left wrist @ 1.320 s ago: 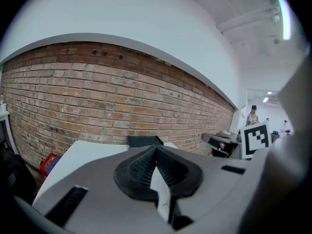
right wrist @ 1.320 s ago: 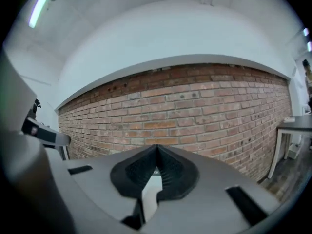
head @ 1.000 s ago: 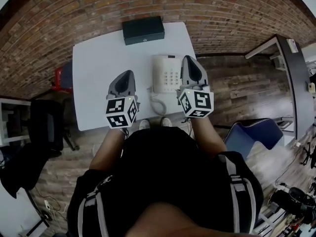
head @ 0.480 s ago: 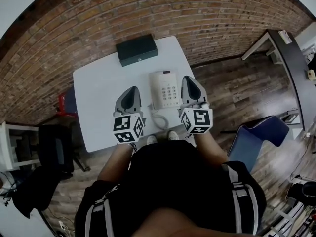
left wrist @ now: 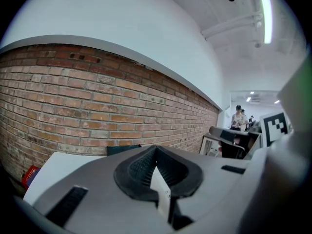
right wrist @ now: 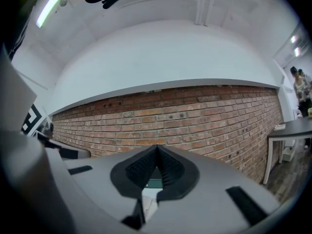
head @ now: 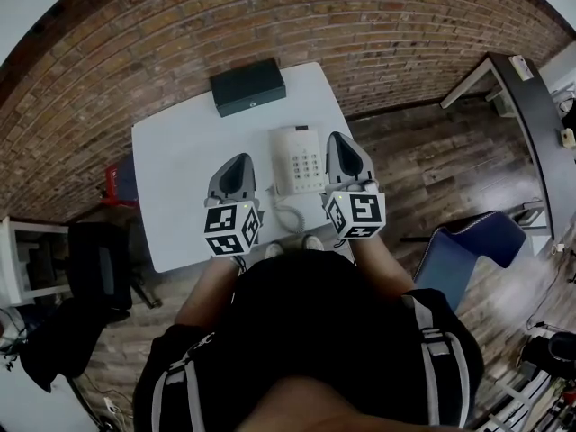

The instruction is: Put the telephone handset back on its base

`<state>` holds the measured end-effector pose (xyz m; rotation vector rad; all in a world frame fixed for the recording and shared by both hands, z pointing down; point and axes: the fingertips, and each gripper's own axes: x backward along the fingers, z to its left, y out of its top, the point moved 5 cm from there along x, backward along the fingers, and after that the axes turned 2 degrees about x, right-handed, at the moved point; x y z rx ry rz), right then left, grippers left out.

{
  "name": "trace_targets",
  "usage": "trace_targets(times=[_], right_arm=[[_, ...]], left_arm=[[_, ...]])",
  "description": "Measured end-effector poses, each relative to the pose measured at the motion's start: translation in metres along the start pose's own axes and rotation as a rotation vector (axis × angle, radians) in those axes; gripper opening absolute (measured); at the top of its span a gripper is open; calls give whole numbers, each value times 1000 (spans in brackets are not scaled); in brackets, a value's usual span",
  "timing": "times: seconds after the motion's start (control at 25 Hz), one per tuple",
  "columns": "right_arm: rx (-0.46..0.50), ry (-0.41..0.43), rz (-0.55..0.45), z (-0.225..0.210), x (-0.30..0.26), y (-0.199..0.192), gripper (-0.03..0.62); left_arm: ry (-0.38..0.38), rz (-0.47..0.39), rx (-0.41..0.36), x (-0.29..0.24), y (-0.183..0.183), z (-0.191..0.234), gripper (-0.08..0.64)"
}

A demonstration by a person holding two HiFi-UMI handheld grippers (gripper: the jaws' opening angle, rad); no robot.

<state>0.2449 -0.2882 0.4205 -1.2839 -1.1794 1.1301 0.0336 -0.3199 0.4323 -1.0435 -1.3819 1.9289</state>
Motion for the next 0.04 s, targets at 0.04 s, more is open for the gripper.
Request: trace_targets(times=[0.04], right_arm=[[-3, 2, -2, -1, 0, 0, -2]], left_arm=[[1, 0, 0, 0, 0, -1, 2]])
